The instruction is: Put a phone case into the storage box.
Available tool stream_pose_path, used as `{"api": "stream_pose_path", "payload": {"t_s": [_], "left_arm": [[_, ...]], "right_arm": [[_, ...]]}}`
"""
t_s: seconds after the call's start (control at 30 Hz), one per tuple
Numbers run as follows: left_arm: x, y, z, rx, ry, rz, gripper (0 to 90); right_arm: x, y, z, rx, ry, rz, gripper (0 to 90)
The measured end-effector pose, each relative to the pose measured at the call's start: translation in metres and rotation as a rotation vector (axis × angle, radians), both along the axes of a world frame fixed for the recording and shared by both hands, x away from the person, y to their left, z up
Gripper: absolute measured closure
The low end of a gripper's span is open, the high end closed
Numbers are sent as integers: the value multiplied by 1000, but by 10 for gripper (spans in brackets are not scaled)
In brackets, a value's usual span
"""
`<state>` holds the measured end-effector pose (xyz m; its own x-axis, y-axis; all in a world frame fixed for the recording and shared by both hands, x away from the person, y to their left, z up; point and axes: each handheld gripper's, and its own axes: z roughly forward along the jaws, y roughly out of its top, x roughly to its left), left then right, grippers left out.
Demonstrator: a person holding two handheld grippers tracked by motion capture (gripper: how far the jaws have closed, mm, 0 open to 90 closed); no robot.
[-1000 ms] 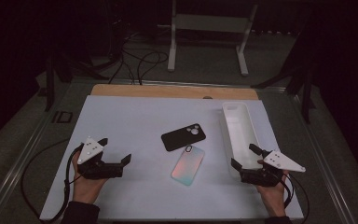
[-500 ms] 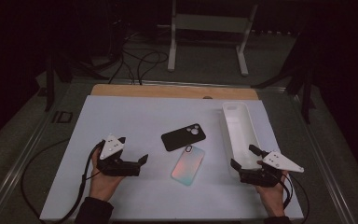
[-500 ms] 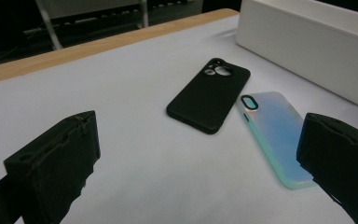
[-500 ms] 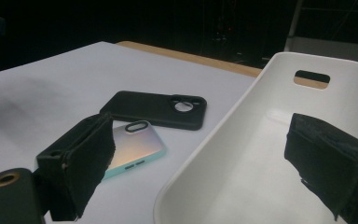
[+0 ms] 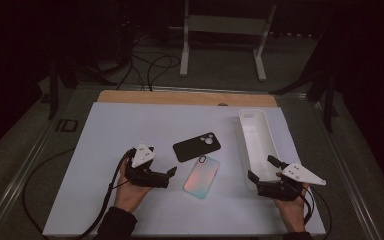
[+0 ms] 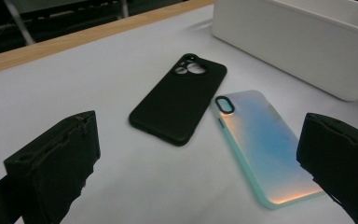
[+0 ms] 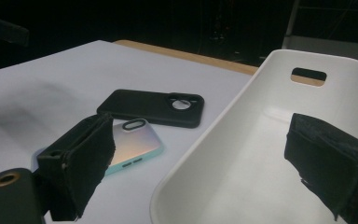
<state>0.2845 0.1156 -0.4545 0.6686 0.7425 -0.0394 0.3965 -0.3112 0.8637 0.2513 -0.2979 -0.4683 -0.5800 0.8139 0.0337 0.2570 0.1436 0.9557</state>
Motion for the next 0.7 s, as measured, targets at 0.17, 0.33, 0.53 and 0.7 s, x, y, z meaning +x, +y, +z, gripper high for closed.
{"api": "stream_pose_path", "payload": {"t_s": [0.17,0.33,0.53,0.7], "left_arm": [[2,-14,-3,11,6,-21,0],[4,-33,-10,31,21,-52,0],[6,-48,-20,37,43,-63,0],[9,-59,-26,38,57,-69,0]], "right_arm": [[0,1,-1,-7,1,2,82],[0,2,-1,-8,0,2,82],[0,2,-1,-8,1,1,82],[0,2,-1,-9,1,1,82]]}}
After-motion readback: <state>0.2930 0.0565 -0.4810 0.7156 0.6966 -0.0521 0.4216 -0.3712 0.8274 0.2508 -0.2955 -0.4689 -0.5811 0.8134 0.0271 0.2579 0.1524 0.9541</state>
